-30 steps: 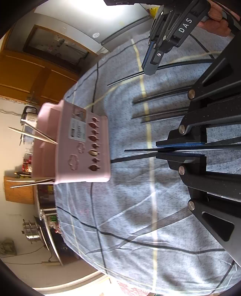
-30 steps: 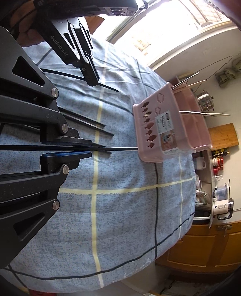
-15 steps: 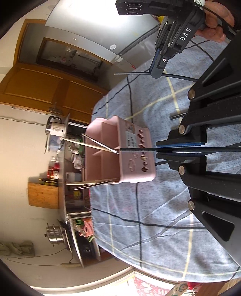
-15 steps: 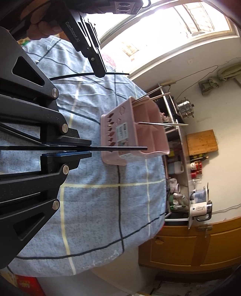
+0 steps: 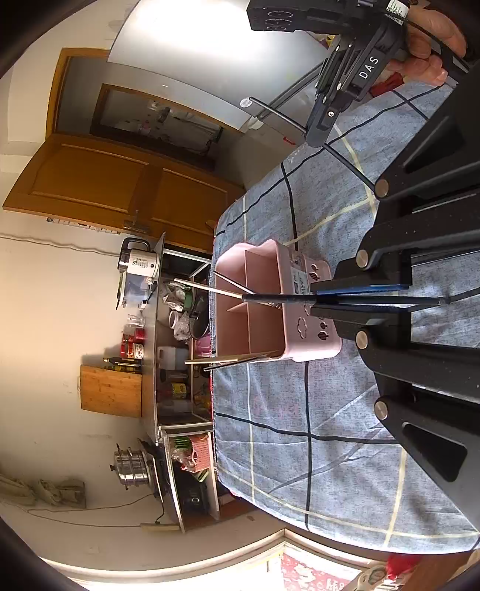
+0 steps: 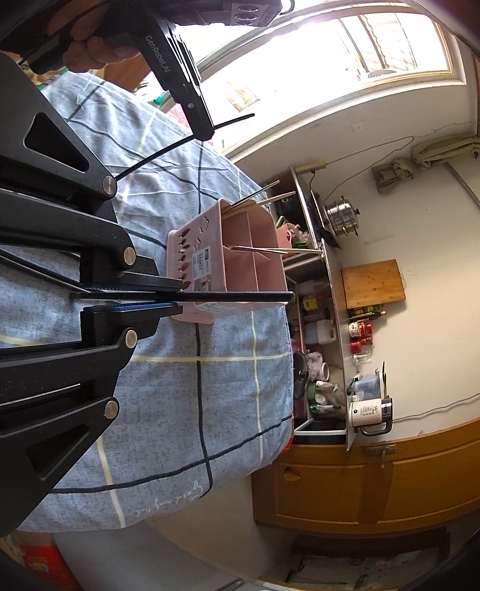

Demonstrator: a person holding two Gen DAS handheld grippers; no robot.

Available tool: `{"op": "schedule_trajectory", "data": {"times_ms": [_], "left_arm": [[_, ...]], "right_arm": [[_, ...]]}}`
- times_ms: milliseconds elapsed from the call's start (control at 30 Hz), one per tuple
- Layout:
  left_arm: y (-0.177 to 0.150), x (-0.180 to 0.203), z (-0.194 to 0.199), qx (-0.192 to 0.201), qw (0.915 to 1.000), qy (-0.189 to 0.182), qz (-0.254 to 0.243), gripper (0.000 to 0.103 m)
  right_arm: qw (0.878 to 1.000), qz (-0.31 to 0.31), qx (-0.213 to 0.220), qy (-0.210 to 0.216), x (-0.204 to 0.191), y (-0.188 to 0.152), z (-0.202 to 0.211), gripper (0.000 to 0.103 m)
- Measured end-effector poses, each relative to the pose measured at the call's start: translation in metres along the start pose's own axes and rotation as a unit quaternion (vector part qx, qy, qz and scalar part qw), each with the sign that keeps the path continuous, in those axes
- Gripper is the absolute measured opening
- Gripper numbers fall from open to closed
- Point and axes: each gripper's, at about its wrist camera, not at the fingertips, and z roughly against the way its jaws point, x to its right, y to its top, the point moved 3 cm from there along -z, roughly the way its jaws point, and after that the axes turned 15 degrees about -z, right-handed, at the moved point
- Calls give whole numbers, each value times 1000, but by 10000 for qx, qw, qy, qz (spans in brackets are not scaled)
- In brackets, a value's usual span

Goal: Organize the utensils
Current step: 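Lift both held black chopsticks and carry them over the pink basket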

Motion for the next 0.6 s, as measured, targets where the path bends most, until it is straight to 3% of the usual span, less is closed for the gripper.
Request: {"op": "schedule_trajectory", "data": {"times_ms": [600], "left_arm": [[-6, 1, 31, -132, 9998, -42, -151, 4]], "right_arm": [[9996, 258, 129, 67, -17, -3, 23, 5]]}}
